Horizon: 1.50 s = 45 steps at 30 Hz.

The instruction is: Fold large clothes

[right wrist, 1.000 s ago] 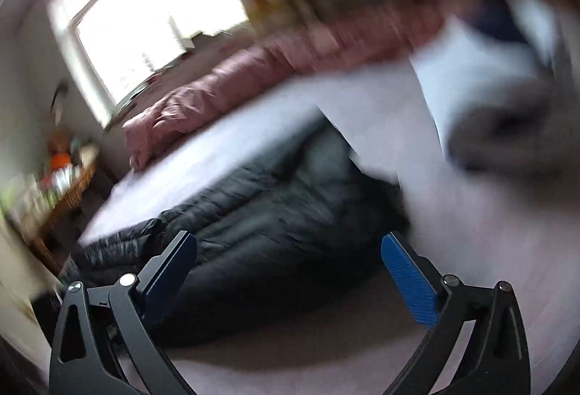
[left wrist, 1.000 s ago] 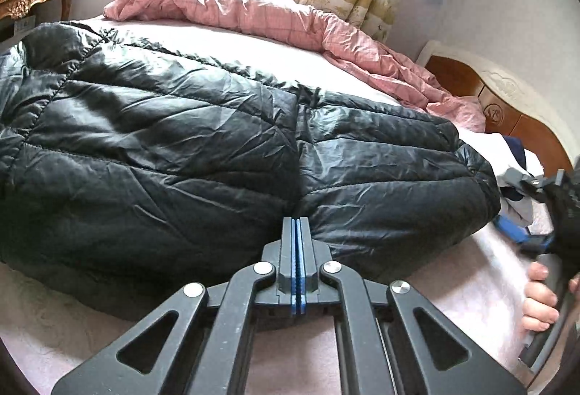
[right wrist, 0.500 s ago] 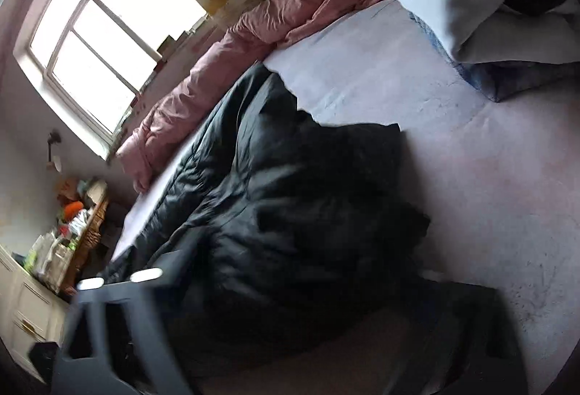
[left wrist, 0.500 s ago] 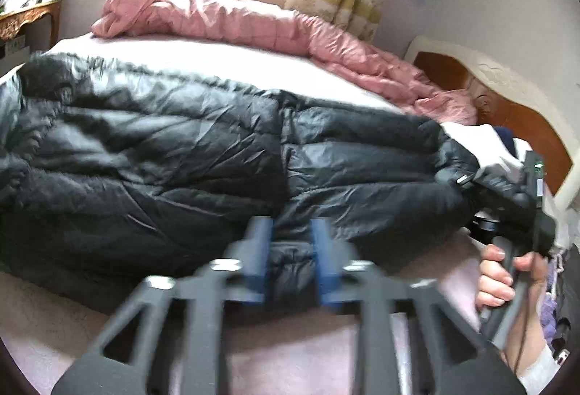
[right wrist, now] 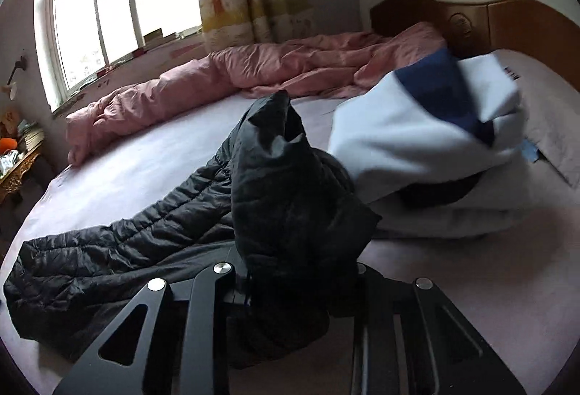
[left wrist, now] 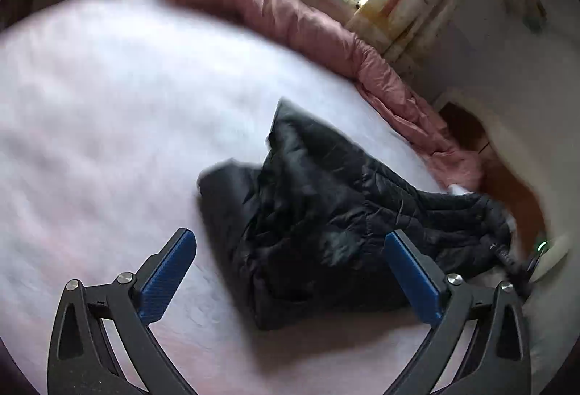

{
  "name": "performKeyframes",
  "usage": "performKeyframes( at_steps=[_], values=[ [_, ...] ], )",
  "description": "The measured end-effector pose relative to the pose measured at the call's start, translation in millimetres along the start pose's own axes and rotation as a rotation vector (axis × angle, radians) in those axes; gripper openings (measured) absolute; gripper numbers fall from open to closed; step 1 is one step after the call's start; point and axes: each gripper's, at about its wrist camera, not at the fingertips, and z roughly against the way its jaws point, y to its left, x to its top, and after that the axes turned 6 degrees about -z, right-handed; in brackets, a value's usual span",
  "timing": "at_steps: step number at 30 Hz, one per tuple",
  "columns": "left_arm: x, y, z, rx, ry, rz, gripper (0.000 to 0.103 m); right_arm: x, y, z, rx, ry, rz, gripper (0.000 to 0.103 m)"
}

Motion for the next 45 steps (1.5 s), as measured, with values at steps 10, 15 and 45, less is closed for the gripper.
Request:
performKeyframes(
  at_steps=[10,15,45],
  values=[
    [-20,4,-59,0.008,0.124,-0.040,0.081,10,0,3,0.025,-0.016,-0.024,0.030],
    [-25,-15,-54,-0.178,0.141,-0.061,0.028,17,-5,15,0.040,-0.043,-0.031,0.030],
    [-42,-99,29,0.150,-0.188,-0.474,0.064,-89,195,89,0.430,0.082,0.386,0.030]
  ],
)
